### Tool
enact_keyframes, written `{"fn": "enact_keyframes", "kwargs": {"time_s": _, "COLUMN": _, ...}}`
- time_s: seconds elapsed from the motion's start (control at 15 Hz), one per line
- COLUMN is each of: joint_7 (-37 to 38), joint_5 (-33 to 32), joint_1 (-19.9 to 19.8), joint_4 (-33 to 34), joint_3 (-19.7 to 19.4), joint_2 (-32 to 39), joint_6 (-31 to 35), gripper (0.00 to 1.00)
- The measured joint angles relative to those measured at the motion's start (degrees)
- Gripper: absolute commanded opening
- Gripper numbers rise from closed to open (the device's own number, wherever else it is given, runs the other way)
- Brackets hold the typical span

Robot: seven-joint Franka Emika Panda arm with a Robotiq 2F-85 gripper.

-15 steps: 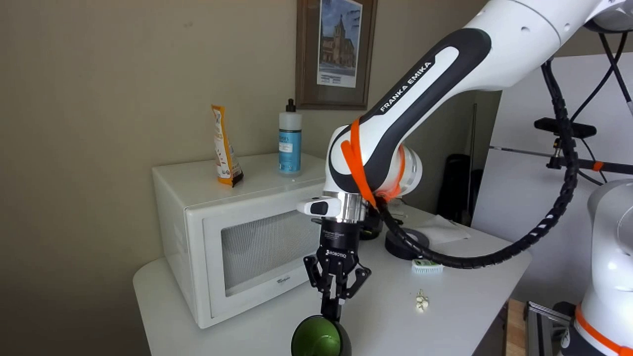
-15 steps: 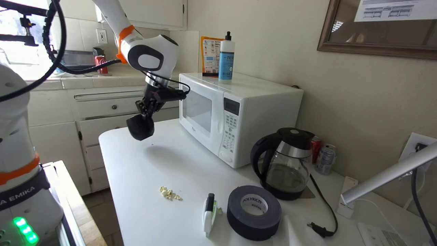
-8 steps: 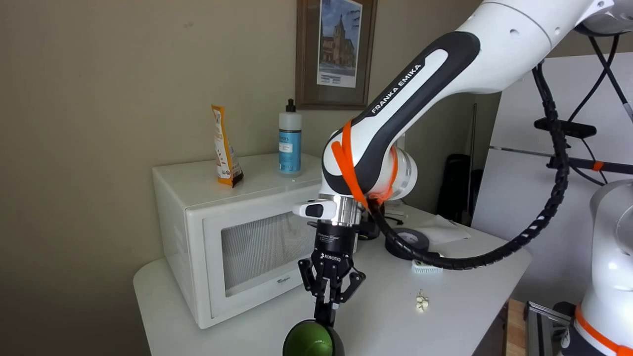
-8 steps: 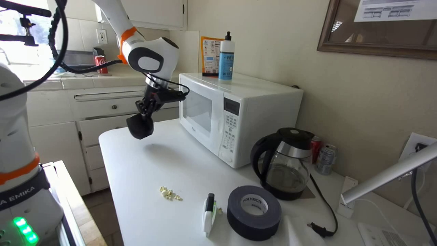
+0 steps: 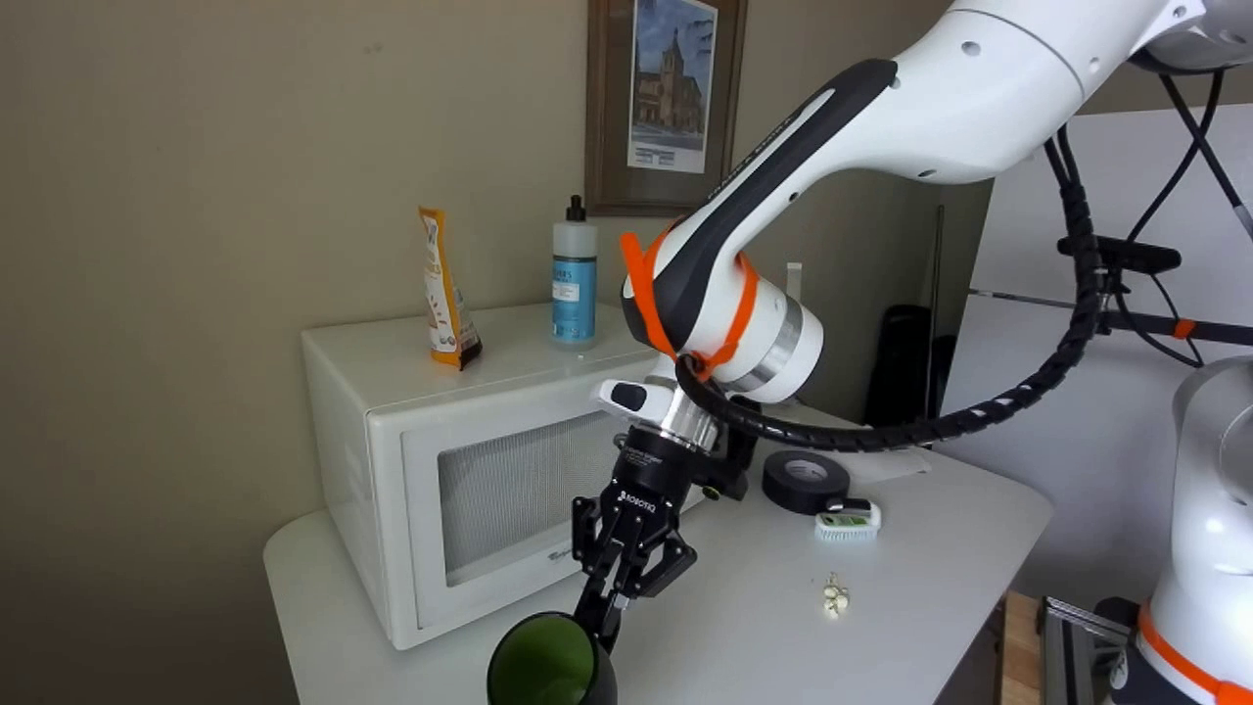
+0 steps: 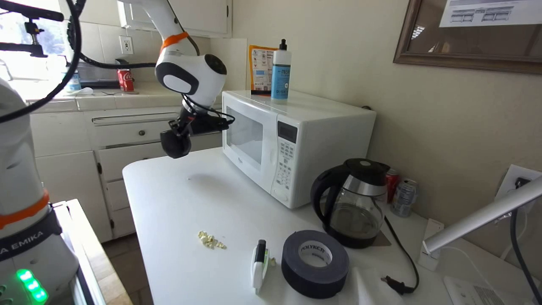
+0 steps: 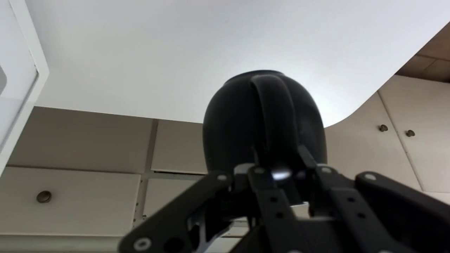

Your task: Put the black mug on the table.

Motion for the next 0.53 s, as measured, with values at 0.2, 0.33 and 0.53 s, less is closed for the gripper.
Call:
{"fn": "enact_keyframes", "kwargs": {"time_s": 0.2, "joint_7": -3.14, "joint_5": 2.72, "joint_1": -1.33, "joint_4": -0.01, "joint_3": -0.44, "joint_2": 1.05, "joint_6": -3.55, "gripper": 0.06}}
{"fn": "enact_keyframes", "kwargs": {"time_s": 0.33, "joint_7": -4.75, "joint_5": 2.85, "joint_1": -2.27, "joint_4": 0.01, "joint_3": -0.95, "joint_2": 2.06, "joint_6": -6.77, "gripper": 0.06}}
{"fn": "enact_keyframes", "kwargs": {"time_s": 0.53, "joint_7": -6.63, "joint_5": 2.85, "joint_1": -3.22, "joint_4": 0.12, "joint_3": -1.42, "joint_2": 3.82, "joint_6": -9.76, "gripper": 0.06}}
